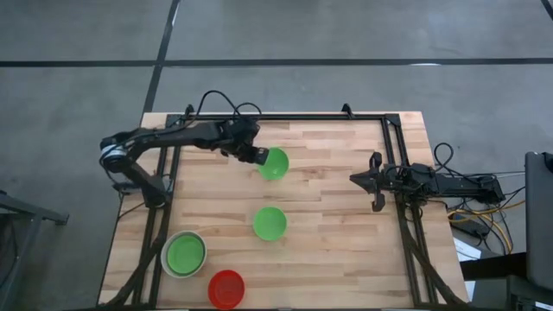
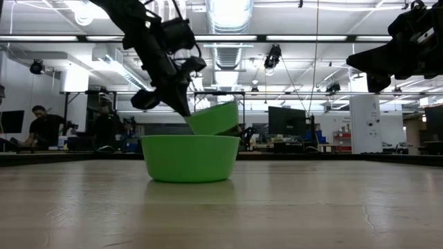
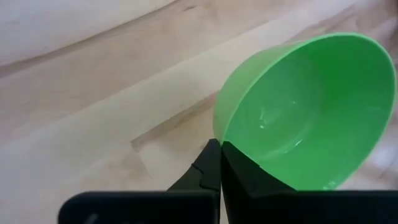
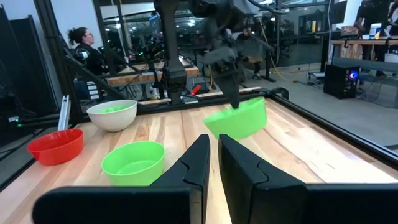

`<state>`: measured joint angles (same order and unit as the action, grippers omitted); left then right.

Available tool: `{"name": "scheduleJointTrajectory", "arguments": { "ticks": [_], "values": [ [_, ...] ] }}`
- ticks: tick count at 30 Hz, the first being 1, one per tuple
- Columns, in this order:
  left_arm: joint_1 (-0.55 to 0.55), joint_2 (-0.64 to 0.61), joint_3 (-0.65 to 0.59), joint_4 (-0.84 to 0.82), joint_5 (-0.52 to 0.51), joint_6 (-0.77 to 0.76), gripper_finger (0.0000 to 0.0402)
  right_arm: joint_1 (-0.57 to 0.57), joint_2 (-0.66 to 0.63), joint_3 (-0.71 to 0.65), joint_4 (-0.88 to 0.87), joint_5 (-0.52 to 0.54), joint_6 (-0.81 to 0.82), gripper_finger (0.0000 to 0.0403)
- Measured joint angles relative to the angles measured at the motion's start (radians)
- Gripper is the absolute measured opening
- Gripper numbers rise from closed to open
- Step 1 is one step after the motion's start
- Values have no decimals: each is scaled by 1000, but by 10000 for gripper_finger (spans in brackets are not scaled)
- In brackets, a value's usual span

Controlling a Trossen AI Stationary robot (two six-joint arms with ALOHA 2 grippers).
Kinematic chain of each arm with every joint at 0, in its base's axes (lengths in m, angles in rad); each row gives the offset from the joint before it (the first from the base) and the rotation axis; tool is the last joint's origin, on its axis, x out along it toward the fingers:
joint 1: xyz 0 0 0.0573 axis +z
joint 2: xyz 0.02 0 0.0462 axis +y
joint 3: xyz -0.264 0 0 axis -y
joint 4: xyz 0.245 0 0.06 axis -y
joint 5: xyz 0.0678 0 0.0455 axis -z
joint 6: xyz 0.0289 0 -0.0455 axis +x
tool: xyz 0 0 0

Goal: Nest bowls inside each other
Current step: Stack the top green bowl on the other green bowl

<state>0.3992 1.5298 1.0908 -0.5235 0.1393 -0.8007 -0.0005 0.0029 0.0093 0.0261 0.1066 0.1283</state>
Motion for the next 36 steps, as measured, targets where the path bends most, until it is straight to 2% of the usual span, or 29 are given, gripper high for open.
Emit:
{"name": "scheduleJointTrajectory", "arguments": {
  "ticks": [7,14,36],
  "values": [
    [-86,-79,-4,-32,-85,6,0,0,0,0,0,0,1,34],
    [-183,-151,-20,-90,-174,-59,0,0,0,0,0,0,0,34],
    [-365,-314,-136,-220,-185,-255,0,0,0,0,0,0,1,34]
  ]
}}
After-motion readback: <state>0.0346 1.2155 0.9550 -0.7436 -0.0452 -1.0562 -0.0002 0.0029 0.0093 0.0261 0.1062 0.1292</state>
